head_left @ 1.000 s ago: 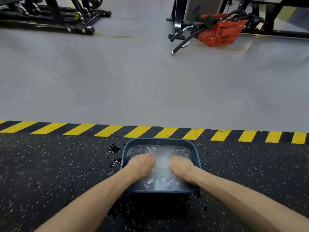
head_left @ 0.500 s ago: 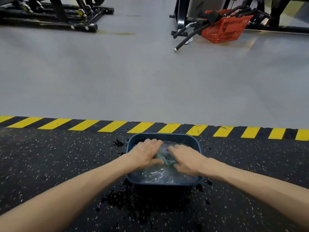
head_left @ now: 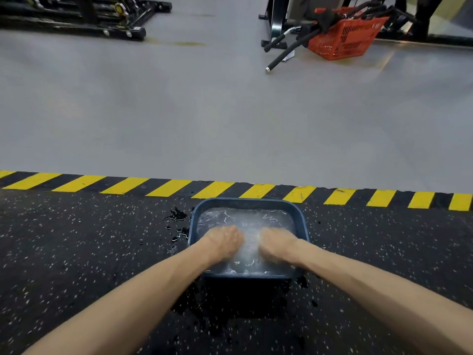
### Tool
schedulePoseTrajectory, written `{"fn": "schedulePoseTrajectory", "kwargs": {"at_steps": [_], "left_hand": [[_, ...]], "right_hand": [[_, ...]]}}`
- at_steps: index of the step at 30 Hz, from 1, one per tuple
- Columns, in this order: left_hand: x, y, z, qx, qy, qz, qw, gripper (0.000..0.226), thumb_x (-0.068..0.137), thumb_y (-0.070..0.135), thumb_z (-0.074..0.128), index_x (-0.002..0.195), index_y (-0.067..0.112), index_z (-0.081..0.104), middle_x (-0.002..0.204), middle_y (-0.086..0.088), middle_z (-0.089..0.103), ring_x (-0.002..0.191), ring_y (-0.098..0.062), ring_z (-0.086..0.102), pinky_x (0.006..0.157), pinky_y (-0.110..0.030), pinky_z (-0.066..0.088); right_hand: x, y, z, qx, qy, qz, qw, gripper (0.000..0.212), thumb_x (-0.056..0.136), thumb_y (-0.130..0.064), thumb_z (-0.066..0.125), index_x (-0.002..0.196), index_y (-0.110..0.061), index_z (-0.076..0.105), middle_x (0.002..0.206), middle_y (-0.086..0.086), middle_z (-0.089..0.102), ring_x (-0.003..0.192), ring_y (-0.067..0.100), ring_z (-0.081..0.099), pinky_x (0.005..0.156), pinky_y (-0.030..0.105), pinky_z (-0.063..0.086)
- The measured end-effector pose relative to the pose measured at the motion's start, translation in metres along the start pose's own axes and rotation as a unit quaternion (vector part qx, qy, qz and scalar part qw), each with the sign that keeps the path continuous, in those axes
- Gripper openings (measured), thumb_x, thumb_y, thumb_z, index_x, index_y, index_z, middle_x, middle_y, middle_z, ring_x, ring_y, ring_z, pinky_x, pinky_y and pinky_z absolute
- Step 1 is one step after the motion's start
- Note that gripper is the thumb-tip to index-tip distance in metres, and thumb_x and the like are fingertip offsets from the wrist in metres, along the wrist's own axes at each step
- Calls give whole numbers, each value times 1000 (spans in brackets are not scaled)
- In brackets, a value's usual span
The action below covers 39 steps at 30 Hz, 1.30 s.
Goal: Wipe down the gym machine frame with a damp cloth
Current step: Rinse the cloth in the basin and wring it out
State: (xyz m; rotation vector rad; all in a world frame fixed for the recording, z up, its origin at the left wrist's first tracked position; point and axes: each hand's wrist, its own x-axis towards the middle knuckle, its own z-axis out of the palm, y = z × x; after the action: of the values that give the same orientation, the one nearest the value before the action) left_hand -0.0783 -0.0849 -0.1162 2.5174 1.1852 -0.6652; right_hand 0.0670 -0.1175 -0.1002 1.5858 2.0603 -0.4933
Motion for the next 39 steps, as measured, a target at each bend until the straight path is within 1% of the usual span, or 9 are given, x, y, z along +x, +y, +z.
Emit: {"fn": "schedulePoseTrajectory", "kwargs": {"at_steps": [4, 9, 13, 16, 20, 26, 31, 36, 39], "left_hand": [[-12, -5, -22, 56, 70, 24, 996, 32, 101, 23, 40, 117, 3, 60, 120, -18, 63, 110, -33, 61, 86, -39, 49], [-26, -21, -48, 46, 55, 89, 993, 48, 102, 54, 36, 112, 10, 53, 113, -14, 64, 108, -30, 58, 91, -40, 42], [-32, -28, -64, 91, 59, 93, 990, 54, 102, 56, 31, 100, 10, 58, 105, -13, 67, 104, -29, 61, 91, -41, 47], [-34, -29, -67, 102, 93, 75, 988, 54, 104, 52, 27, 96, 9, 60, 104, -12, 67, 103, -28, 61, 91, -40, 47], [-27, -26, -46, 37, 125, 57, 990, 40, 103, 42, 40, 122, 9, 50, 122, -12, 59, 117, -30, 54, 97, -41, 44], [-9, -13, 2, 62, -6, 22, 998, 73, 97, 49, 51, 150, 9, 22, 150, -15, 35, 137, -32, 37, 110, -50, 35], [1, -7, 11, 34, -47, -42, 997, 37, 104, 6, 29, 137, -5, 39, 137, -20, 51, 125, -29, 51, 103, -37, 43], [-1, -7, 2, -75, -53, -81, 992, 40, 103, 0, 31, 142, -8, 33, 146, -22, 40, 134, -30, 43, 107, -33, 35], [-7, -5, -9, -117, -19, -65, 991, 36, 103, 1, 30, 136, -6, 42, 135, -24, 49, 127, -34, 50, 101, -37, 41]], "right_hand": [[-13, 11, -24, 8, 61, -1, 998, 31, 89, -6, 43, 117, -3, 56, 118, 24, 62, 106, 40, 62, 76, 38, 45], [-35, 40, -47, 89, 3, -59, 994, 15, 82, -6, 48, 91, -15, 55, 93, 11, 68, 81, 29, 62, 71, 42, 53], [-39, 49, -56, 118, 8, -54, 992, 36, 75, -2, 37, 94, -14, 65, 84, 7, 69, 77, 22, 65, 72, 41, 56], [-36, 48, -53, 98, 64, -33, 993, 29, 74, 0, 39, 94, -3, 60, 89, 16, 64, 86, 35, 61, 72, 44, 53], [-28, 29, -33, 83, 86, -46, 992, 22, 84, -16, 57, 104, -7, 55, 105, 16, 64, 98, 35, 62, 76, 40, 52], [-2, -5, 7, 21, -16, -26, 999, 75, 95, -25, 55, 152, -3, 12, 145, 24, 40, 135, 41, 38, 108, 50, 33], [12, -11, 16, 11, -62, 37, 997, 39, 102, 3, 29, 138, 6, 43, 145, 22, 44, 134, 35, 43, 106, 41, 34], [11, 3, 11, 57, -40, 33, 997, 45, 102, 1, 30, 146, -2, 37, 153, 15, 38, 138, 28, 40, 108, 34, 31], [2, 5, 3, 79, 28, 26, 996, 30, 95, -4, 43, 122, 1, 55, 127, 22, 60, 116, 35, 58, 88, 38, 46]]}}
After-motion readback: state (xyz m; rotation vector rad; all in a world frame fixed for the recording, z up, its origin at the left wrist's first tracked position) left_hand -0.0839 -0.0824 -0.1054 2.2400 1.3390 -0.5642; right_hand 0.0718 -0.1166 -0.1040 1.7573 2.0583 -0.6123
